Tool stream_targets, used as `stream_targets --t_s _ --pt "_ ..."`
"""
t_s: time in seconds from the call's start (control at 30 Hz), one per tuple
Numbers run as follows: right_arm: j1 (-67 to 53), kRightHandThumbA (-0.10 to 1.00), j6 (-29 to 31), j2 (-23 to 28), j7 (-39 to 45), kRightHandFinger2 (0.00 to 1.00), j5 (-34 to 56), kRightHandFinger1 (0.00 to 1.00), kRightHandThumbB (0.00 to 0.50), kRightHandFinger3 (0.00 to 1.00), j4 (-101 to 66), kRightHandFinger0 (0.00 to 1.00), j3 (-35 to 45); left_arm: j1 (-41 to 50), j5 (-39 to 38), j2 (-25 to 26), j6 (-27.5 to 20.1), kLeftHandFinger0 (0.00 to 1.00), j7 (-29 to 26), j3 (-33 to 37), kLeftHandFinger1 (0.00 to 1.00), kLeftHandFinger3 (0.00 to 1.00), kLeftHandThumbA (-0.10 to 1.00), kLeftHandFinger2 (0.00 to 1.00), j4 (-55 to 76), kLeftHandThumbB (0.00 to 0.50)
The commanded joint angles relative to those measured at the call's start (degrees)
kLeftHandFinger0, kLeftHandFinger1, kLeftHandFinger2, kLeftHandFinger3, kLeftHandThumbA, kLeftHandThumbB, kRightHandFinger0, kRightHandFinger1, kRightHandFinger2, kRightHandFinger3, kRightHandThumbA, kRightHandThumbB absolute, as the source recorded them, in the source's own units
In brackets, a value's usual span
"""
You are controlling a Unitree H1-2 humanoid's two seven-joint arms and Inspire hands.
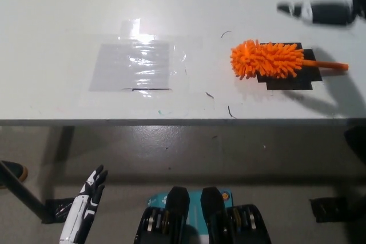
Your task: The robot uses it right hand to pick up an extended orange duster kept in the middle of the desk and presses its handle against the desk to collapse it
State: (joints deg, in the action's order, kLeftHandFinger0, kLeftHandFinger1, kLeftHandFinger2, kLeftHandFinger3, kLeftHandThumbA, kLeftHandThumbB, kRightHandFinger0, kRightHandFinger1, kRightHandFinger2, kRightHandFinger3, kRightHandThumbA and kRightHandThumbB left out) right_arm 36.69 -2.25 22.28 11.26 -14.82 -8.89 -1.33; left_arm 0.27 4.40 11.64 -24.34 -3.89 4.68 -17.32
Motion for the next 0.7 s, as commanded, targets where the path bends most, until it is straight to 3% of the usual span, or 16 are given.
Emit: stream_targets --t_s 0.0,0.07,0.1,0.13,0.17,0.3,0.5,0.67 --pt "-20.8 1.00 5.9 -3.1 -9.4 1.00 15.8 1.00 0.432 1.00 -39.6 1.00 11.5 -5.9 -0.5 0.6 -2.6 1.00 -0.6 -0.8 1.00 1.00 1.00 1.00 0.1 0.500" --pt "-27.0 1.00 11.5 -5.1 -9.4 1.00 14.0 1.00 0.393 1.00 -38.2 1.00 9.5 -6.9 -0.4 0.6 -2.6 1.00 -0.2 -0.7 1.00 1.00 1.00 1.00 0.0 0.500" --pt "-28.6 1.00 12.9 -5.8 -9.4 1.00 13.9 1.00 0.393 1.00 -37.6 1.00 8.8 -7.2 -0.3 0.7 -2.6 1.00 -0.1 -0.6 1.00 1.00 1.00 1.00 -0.1 0.500" --pt "-31.7 1.00 13.4 -6.8 -8.9 1.00 13.7 1.00 0.425 1.00 -36.7 1.00 7.5 -7.5 -1.2 0.6 -2.6 1.00 0.3 -0.8 1.00 1.00 1.00 1.00 0.0 0.500" --pt "-33.7 1.00 14.8 -7.3 -8.4 1.00 13.9 1.00 0.408 1.00 -35.6 1.00 6.4 -7.7 -0.7 0.7 -2.6 1.00 -0.1 -0.7 1.00 1.00 1.00 1.00 -0.1 0.500" --pt "-39.9 1.00 21.9 -11.5 -7.9 1.00 10.1 1.00 0.275 1.00 -25.7 1.00 2.2 -8.2 -0.5 0.8 -2.6 1.00 0.2 -0.7 1.00 1.00 1.00 1.00 -0.2 0.500" --pt "-39.9 1.00 26.0 -15.5 -6.1 1.00 9.6 1.00 0.239 1.00 -8.6 1.00 -0.5 -8.4 -0.8 0.8 -2.6 1.00 0.5 -0.4 1.00 1.00 1.00 1.00 0.1 0.500" --pt "-39.5 1.00 27.5 -16.0 -5.8 1.00 9.5 1.00 0.235 1.00 -6.8 1.00 -0.2 -8.4 -0.8 0.8 -2.6 1.00 0.6 -0.4 1.00 1.00 1.00 1.00 0.1 0.500"
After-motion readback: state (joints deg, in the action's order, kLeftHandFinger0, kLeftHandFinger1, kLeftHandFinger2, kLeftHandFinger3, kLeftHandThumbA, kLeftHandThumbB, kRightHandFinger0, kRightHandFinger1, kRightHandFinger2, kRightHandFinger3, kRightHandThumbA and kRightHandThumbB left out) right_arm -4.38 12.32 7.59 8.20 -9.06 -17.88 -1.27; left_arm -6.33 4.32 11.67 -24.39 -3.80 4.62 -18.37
